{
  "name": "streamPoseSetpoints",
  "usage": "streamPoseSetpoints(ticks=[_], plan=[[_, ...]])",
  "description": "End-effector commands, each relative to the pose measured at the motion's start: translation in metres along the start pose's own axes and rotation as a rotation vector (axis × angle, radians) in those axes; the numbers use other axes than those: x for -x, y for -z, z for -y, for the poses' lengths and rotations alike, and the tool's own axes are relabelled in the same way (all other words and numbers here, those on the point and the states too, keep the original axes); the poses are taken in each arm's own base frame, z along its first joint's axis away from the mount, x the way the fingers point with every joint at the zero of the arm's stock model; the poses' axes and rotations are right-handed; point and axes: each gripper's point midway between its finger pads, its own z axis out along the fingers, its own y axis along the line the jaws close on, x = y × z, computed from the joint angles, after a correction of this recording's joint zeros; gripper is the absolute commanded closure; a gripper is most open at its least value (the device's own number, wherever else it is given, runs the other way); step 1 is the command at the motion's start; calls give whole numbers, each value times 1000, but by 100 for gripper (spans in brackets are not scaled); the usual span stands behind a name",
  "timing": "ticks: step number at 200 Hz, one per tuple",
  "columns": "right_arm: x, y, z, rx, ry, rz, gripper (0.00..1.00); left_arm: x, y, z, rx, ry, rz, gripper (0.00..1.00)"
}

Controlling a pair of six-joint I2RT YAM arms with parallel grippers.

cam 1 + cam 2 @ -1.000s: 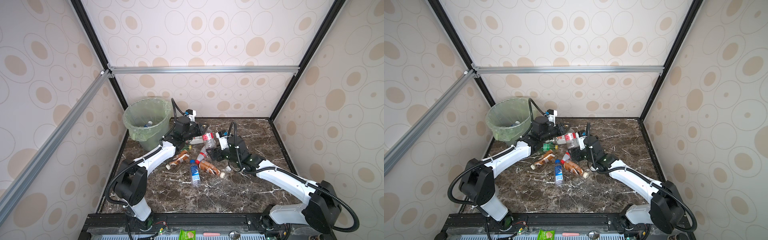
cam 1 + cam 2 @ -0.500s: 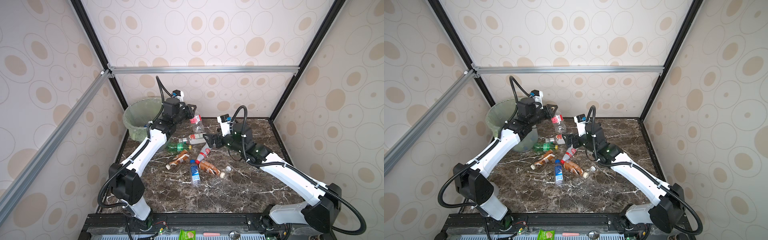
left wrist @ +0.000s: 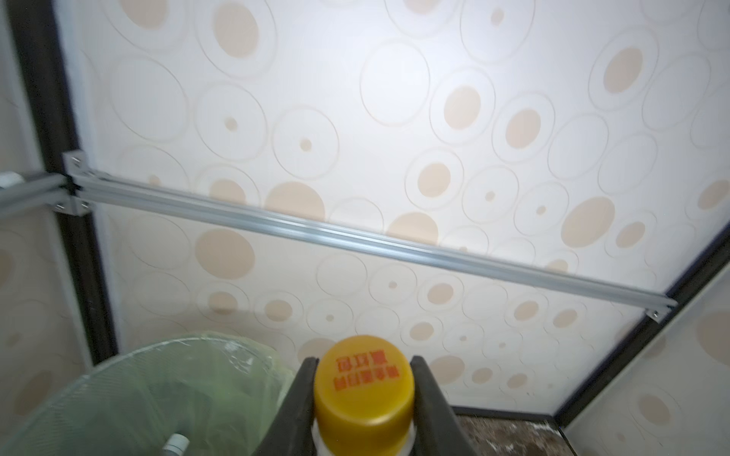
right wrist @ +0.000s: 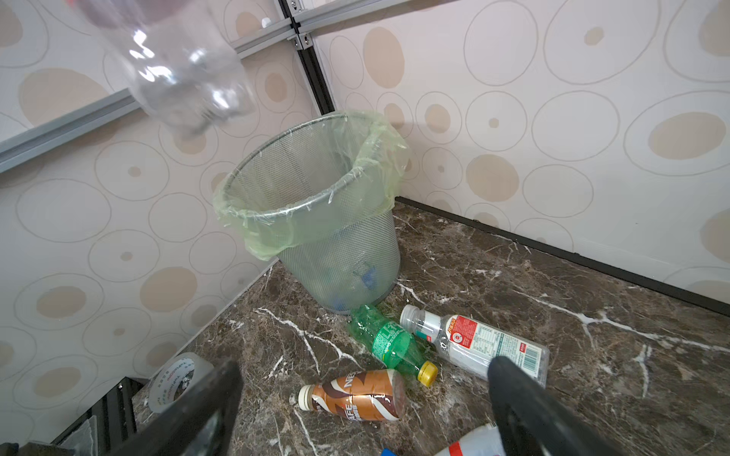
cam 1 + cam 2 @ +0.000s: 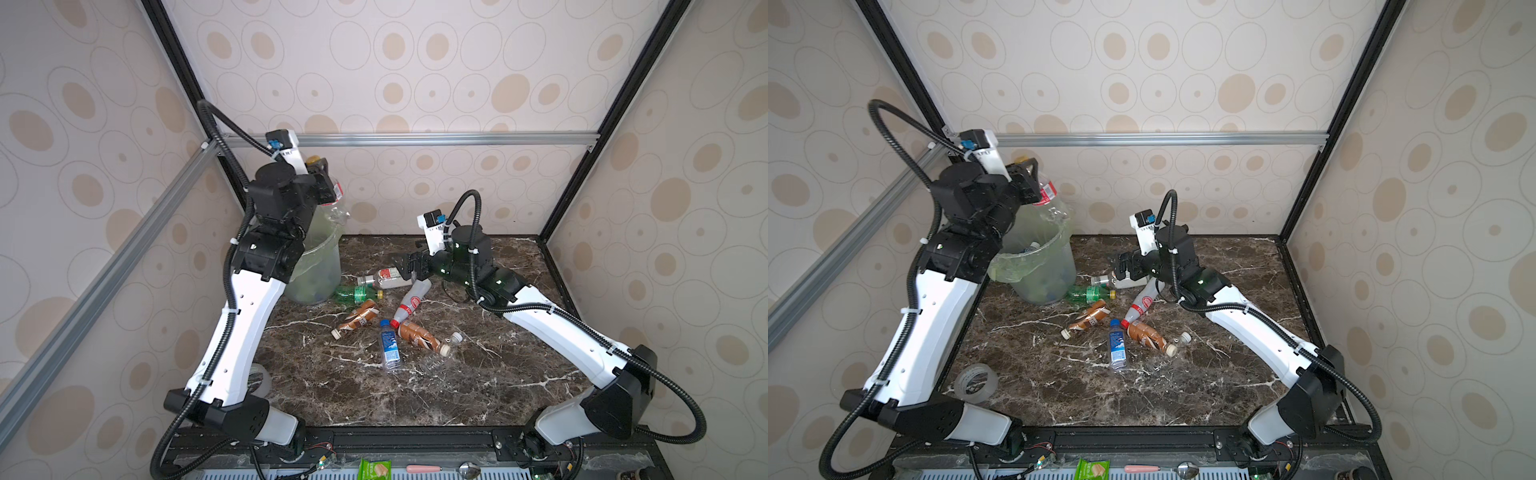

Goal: Throw the plastic bottles in the bin
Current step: Throw the plastic bottle into the trash bin.

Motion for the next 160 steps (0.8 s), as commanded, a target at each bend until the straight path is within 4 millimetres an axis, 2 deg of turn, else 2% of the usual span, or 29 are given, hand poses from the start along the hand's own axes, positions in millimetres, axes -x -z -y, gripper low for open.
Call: streamPoseSetpoints(ticks=[1,15,30,44,57,71,80,92,112,160], plan=[[6,1,-9,29,13,7,0,27,16,-31,143,-102,65,69],[3,2,-8,23,15,1,0,23,13,-42,182,-126,60,68],[0,2,-6,13,16,-4,0,9,2,-60,224,-140,29,68],[-3,2,-5,9,14,-12,0,-20,-18,-83,263,-112,-48,66],[-5,1,-4,5,10,-18,0,-57,-38,-103,267,-45,-156,61],[-9,1,-2,0,7,-24,0,-90,-53,-106,236,-8,-266,53],[-10,1,-2,-2,7,-27,0,-99,-57,-104,219,4,-293,43],[-12,1,-1,-6,10,-32,0,-100,-56,-102,206,16,-292,20],[-15,0,2,-16,14,-39,0,-92,-49,-97,182,34,-258,2],[-25,-5,10,-48,16,-66,1,-86,-37,-85,113,74,-242,1]])
